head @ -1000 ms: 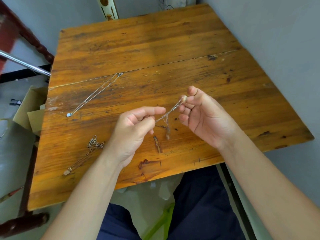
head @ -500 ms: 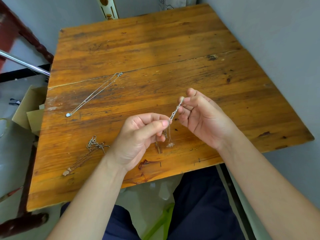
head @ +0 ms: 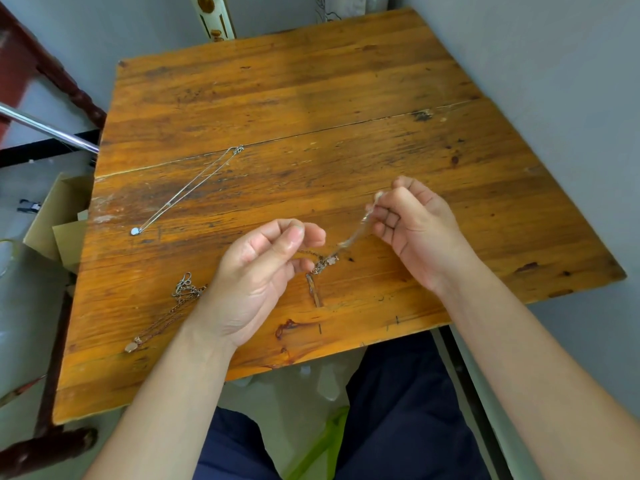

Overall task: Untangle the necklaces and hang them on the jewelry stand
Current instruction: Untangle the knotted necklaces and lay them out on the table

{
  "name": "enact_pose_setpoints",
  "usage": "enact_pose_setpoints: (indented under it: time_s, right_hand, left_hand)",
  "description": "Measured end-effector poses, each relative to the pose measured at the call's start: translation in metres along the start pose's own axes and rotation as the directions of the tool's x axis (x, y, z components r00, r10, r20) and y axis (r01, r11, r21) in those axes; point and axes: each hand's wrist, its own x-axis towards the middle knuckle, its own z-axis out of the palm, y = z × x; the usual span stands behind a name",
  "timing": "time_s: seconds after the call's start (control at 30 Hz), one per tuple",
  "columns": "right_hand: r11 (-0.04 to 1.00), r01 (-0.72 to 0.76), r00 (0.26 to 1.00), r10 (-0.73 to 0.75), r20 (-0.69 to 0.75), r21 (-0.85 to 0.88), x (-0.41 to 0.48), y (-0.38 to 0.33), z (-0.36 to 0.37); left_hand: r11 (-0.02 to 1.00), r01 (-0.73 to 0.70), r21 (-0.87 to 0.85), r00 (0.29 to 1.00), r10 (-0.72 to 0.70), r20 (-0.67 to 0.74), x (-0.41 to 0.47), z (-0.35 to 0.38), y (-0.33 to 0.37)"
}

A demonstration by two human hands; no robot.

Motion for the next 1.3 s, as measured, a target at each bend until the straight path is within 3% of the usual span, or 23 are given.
enact_pose_setpoints:
  time_s: [0.07,0.13,0.3,0.53,1.03,1.17,1.3]
  right_hand:
    - [1.0,0.021,0.999,-0.02,-0.048,0.01,0.001,-0.005,-0.004]
    - [0.998,0.045,0.998,-0.046,-0.042,-0.037,0.0,-0.008,-0.005]
    - [0.913,0.248,0.969,-0.23,0.093,-0.325,-0.006,-0.02,0.003]
    - [0.851,0.379,0.916,-0.288,0.281,-0.364,-0.016,-0.038,0.013]
    - [0.835,0.375,0.916,-0.268,0.298,-0.403,-0.026,-0.038,0.014]
    - [0.701,0.448,0.892,-0.306,0.334,-0.555,-0.024,-0.031,0.013]
    - [0.412,0.542,0.836,-0.353,0.42,-0.733,-0.024,-0.027,0.018]
  left_hand:
    - [1.0,-0.015,-0.002,1.0,0.015,-0.021,-0.001,-0.002,0.001]
    - [0.991,-0.044,0.128,0.994,0.056,-0.092,0.001,-0.001,-0.001]
    - [0.92,-0.073,0.385,0.981,0.136,-0.138,0.014,0.011,-0.004]
    - [0.918,-0.149,0.368,0.98,0.188,-0.071,0.025,0.025,0.011]
    - [0.807,-0.224,0.547,0.943,0.32,-0.085,0.017,0.027,0.021]
    - [0.717,-0.201,0.668,0.941,0.33,-0.07,0.013,0.022,0.029]
    - [0.571,-0.165,0.804,0.94,0.339,-0.048,0.012,0.019,0.042]
